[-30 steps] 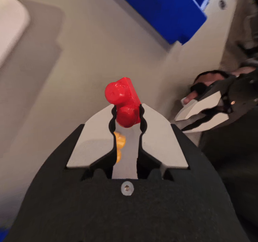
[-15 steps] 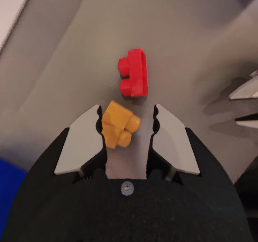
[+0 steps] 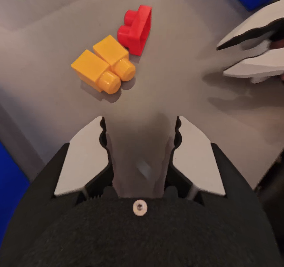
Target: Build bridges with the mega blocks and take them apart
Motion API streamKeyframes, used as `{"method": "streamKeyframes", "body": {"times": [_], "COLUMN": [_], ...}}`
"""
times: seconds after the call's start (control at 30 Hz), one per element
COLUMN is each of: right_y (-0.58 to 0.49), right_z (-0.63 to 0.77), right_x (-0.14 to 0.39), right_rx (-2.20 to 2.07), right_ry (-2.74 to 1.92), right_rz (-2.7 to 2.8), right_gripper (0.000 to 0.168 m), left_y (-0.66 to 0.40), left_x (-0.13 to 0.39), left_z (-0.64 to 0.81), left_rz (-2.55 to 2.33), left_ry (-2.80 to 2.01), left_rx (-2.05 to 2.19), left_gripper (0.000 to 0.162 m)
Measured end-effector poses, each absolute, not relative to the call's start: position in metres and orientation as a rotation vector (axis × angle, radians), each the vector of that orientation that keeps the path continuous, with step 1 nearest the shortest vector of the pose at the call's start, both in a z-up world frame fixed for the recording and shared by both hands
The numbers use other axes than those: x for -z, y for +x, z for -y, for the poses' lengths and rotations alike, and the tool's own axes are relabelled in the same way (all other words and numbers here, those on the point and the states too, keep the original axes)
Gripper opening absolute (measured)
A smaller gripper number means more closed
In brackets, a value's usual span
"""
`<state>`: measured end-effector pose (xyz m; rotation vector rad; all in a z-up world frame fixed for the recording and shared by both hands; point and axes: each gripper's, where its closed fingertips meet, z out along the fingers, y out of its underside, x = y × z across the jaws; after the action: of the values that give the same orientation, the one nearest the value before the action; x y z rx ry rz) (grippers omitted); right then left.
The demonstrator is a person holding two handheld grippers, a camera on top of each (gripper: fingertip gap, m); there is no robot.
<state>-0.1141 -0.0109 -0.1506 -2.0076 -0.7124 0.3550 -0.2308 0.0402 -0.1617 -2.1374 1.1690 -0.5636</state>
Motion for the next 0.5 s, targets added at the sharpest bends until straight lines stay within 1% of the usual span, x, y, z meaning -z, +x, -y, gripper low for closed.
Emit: {"method": "streamKeyframes", "body": {"times": [0.07,0.13,0.27,0.5], "right_y": [-0.109,-0.106,-0.108,-0.137], "right_z": [0.007,0.004,-0.004,-0.016], "right_x": [0.15,0.149,0.15,0.147], "right_rx": [-0.353,-0.361,-0.363,-0.326], "right_ry": [-2.025,-2.045,-2.089,-2.092], "right_rz": [0.653,0.593,0.515,0.602], "right_gripper": [0.036,0.039,0.045,0.045], "left_y": [-0.227,-0.228,-0.228,-0.228], "left_x": [0.151,0.142,0.132,0.144], "left_z": [-0.035,-0.039,-0.041,-0.04], "left_rz": [-1.157,-1.15,-1.128,-1.134], "left_ry": [-2.062,-1.988,-1.918,-1.977], "left_rx": [0.627,0.576,0.52,0.59], "left_gripper": [0.087,0.087,0.082,0.084]}}
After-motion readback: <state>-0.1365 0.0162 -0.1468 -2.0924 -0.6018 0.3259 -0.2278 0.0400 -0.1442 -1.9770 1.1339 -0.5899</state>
